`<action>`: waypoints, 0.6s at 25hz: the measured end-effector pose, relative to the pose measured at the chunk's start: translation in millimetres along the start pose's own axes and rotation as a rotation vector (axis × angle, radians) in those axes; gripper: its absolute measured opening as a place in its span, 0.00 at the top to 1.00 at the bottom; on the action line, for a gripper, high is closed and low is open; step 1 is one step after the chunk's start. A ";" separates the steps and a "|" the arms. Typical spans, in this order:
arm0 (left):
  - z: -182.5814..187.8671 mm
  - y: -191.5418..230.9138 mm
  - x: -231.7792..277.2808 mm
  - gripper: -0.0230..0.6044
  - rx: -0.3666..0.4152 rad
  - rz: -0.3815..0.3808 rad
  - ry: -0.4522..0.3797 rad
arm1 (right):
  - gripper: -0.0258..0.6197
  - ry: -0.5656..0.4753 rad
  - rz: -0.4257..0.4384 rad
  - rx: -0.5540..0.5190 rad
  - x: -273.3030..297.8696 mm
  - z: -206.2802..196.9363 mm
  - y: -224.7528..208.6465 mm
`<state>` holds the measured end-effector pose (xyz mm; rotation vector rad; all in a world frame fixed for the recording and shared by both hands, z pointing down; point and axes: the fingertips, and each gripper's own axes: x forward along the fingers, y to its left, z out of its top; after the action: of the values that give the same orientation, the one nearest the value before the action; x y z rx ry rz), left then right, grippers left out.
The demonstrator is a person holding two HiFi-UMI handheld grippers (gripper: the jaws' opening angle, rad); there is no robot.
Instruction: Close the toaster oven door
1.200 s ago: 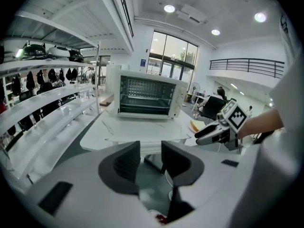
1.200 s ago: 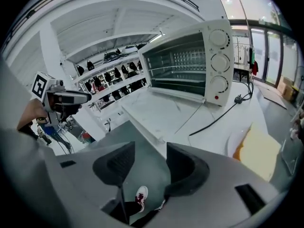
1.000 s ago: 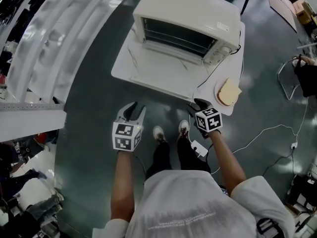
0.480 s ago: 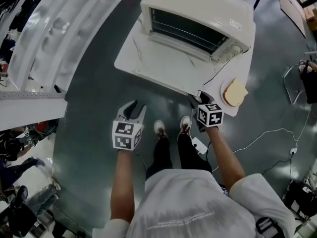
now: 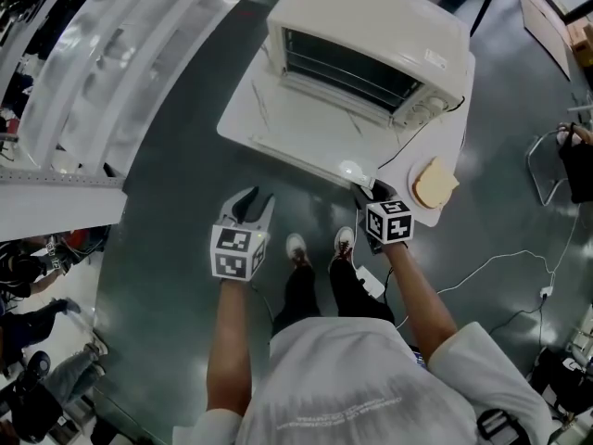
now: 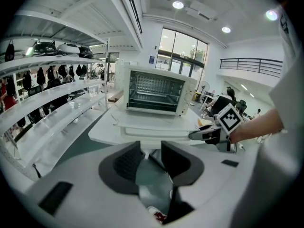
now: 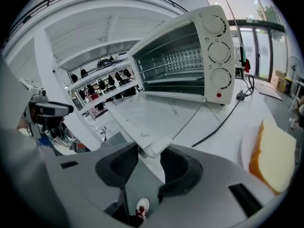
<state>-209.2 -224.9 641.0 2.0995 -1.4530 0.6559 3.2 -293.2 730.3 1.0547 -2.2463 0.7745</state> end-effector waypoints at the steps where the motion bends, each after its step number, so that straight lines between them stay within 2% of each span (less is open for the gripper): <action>1: 3.8 -0.4 -0.7 0.73 0.002 0.000 -0.006 | 0.72 -0.006 0.008 -0.007 -4.0 4.0 1.1; 4: 17.9 -1.6 -1.2 0.73 0.012 0.000 -0.027 | 0.72 -0.026 0.039 -0.019 -14.7 17.9 3.8; 9: 44.2 -6.2 1.4 0.74 0.086 0.006 -0.047 | 0.72 -0.063 0.080 -0.020 -30.0 41.9 5.7; 15: 81.4 -12.1 4.6 0.73 0.092 -0.018 -0.107 | 0.72 -0.161 0.120 -0.029 -54.1 82.1 5.3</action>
<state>-187.8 -276.8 580.6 2.2462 -1.4854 0.6226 10.6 -319.9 635.7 1.0078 -2.4684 0.7260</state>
